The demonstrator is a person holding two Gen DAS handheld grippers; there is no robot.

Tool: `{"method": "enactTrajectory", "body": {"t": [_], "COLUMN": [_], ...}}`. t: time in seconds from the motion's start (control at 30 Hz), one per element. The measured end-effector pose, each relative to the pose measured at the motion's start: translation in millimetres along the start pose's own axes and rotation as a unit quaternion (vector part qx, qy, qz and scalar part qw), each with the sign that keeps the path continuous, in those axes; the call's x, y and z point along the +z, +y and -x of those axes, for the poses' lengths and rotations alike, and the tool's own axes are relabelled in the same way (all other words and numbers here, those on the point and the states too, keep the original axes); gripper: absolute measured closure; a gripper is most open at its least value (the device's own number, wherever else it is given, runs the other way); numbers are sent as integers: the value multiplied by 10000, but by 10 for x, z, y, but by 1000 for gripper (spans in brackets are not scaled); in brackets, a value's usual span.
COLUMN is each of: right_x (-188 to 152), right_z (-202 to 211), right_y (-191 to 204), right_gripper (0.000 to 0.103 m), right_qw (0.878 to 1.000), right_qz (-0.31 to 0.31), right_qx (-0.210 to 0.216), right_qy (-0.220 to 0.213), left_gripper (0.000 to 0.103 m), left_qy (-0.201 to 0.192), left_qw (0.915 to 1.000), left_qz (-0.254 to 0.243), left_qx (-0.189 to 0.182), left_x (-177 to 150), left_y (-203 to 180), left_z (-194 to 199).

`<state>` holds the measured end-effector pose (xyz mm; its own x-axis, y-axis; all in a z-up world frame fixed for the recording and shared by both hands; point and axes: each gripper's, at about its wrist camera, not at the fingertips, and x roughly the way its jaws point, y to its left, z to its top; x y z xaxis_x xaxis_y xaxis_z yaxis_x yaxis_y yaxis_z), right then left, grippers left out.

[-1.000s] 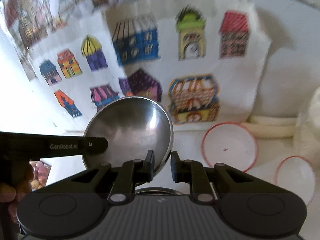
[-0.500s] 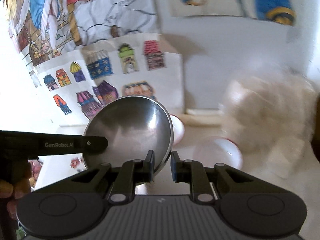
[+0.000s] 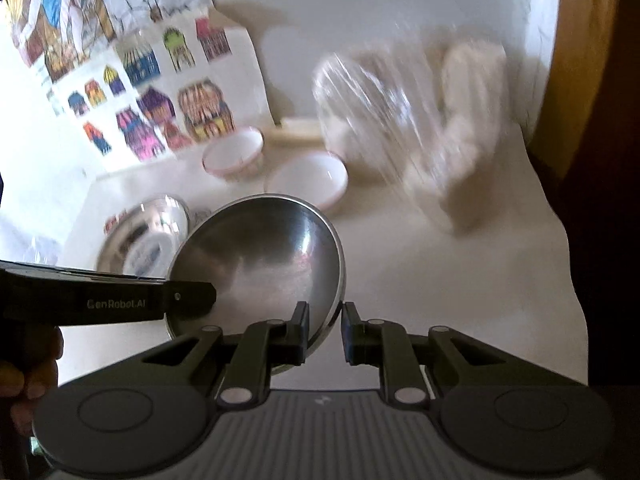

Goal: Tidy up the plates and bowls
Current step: 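Lift the steel bowl with both grippers and carry it to open table space, then lower the steel bowl onto the table and open both grippers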

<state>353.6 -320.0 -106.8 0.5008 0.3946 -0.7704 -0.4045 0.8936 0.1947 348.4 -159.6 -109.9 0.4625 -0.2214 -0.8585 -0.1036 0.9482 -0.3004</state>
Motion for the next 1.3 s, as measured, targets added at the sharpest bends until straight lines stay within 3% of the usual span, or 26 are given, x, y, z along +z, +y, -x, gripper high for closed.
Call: {"method": "enactTrajectory", "body": {"t": [0.3,0.9,1.03,1.17,1.23,1.3], "right_x": [-235,-300,-320,-334,-334,-336], "right_z": [2,-35,-38,-17,9,46], "right_y": [-206,-341,-331,-322,-332,-344], "right_gripper": [84,81,77,71,54,47], "right_qw": [9984,9970,9970,9973,9977,9981], "right_qz": [161,215,169,100,37,-23], "right_qx": [187,422,417,385,358,318], "right_qy": [514,614,626,616,572,524], "left_gripper": [88,86,79,55,44,36], "left_qy": [471,470,520,513,457,373], "left_qw": [9984,9971,9967,9964,9963,9964], "left_qz": [211,257,199,172,164,120], "left_qx": [236,532,591,648,713,750], "left_x": [-335,-386,-370,-335,-308,-268], "left_y": [-204,-300,-305,-270,-243,-214], "left_z": [-200,-283,-260,-182,-124,-63]}}
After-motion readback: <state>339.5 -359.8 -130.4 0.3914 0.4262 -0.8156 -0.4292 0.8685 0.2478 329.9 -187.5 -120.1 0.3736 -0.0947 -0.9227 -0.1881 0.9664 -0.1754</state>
